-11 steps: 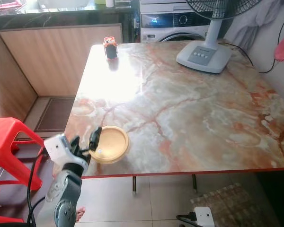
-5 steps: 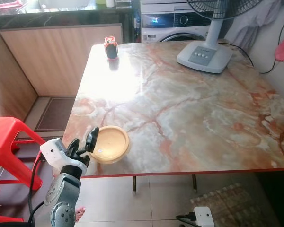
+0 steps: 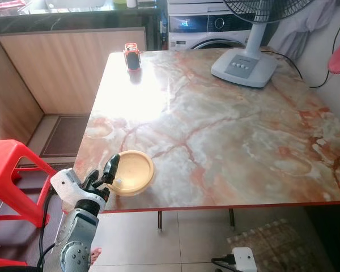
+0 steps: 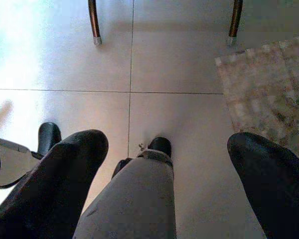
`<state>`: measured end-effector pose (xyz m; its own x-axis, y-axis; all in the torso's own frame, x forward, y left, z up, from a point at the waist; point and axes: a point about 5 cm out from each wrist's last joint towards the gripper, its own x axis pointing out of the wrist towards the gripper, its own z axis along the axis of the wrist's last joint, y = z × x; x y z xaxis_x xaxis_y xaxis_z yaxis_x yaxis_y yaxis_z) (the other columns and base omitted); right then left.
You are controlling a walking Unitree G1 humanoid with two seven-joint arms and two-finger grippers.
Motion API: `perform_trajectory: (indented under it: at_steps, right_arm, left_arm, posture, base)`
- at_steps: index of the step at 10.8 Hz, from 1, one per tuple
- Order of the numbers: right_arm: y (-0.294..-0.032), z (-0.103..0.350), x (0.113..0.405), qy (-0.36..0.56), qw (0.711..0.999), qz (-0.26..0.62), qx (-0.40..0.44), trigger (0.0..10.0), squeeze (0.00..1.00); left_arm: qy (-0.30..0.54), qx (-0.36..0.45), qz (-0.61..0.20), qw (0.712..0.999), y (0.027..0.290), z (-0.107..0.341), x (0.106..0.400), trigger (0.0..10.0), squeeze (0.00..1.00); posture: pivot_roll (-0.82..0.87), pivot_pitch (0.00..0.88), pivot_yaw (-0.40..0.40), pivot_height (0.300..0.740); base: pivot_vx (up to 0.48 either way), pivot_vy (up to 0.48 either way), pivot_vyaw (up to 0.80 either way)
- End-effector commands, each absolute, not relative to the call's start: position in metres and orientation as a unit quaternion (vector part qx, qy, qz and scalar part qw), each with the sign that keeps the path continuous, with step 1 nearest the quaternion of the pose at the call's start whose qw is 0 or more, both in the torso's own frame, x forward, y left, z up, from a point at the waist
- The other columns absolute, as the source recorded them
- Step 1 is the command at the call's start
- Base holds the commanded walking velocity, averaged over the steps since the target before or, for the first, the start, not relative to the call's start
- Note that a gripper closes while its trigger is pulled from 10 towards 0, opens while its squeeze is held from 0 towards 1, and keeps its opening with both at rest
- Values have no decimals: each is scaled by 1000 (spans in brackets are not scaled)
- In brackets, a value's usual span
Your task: Restocking fridge
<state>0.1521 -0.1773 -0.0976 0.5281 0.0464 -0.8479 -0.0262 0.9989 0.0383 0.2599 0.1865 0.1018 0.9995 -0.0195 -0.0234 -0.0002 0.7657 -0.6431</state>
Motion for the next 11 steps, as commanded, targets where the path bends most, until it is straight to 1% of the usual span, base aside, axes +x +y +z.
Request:
perform_trajectory:
  at_steps: [1, 4, 5, 11]
  right_arm:
    - [-176, -98, 151, 487, 873, 25, 9, 10000, 0]
    - [-176, -98, 151, 488, 873, 27, 6, 10000, 0]
    - [-176, -98, 151, 487, 873, 29, 5, 10000, 0]
    - [-176, -98, 152, 488, 872, 33, 1, 10000, 0]
  left_arm:
    - [19, -351, -4, 936, 185, 100, 262, 10000, 0]
    - [24, -357, -7, 934, 184, 98, 265, 10000, 0]
    - [22, -370, -25, 928, 178, 100, 270, 10000, 0]
    - [32, -365, -47, 929, 169, 97, 274, 10000, 0]
  posture:
    - [23, 56, 7, 740]
    - [26, 58, 6, 740]
    - [24, 59, 5, 740]
    - [21, 62, 8, 740]
  base:
    - [0, 0, 0]
    - [0, 0, 0]
    - [0, 0, 0]
    - [0, 0, 0]
